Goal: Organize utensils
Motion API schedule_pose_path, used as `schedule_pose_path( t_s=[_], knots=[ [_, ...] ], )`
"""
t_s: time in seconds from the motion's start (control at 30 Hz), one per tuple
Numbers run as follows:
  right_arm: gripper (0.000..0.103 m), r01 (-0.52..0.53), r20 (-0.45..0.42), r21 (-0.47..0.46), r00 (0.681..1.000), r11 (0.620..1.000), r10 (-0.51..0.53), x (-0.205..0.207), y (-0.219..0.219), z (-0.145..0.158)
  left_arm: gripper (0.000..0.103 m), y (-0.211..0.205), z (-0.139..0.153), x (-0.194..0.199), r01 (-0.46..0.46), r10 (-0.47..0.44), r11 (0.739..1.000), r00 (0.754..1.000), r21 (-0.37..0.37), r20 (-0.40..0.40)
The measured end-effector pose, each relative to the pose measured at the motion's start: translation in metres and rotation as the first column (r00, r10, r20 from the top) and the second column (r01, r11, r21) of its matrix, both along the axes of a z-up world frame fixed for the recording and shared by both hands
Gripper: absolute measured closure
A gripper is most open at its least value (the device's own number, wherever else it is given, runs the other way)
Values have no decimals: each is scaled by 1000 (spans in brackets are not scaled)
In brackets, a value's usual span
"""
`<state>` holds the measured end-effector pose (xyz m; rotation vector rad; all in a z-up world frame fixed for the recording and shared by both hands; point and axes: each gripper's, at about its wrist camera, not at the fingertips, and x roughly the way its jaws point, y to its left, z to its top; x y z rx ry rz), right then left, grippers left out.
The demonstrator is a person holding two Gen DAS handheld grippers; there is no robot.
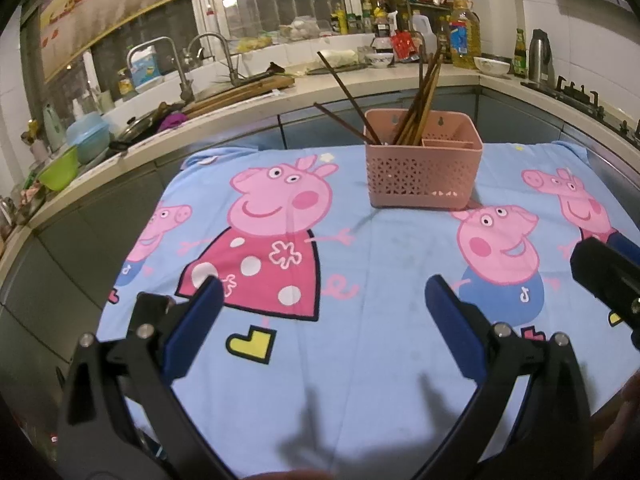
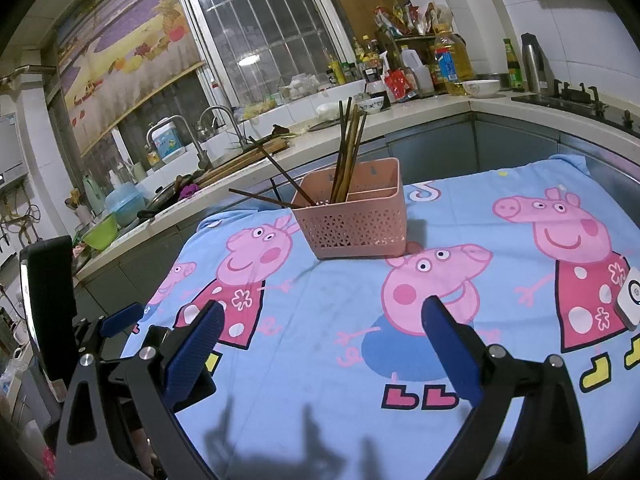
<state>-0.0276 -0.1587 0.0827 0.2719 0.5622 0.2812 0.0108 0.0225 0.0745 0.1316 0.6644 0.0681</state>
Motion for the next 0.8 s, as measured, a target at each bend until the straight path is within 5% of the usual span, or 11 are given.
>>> schedule_pose_path(
  t_s=[0.8],
  knots=[
    [37, 11, -7, 1, 1000, 1000, -11, -4, 0, 0, 7, -3, -8, 4, 25, -25, 1000, 1000, 7, -19]
  ],
)
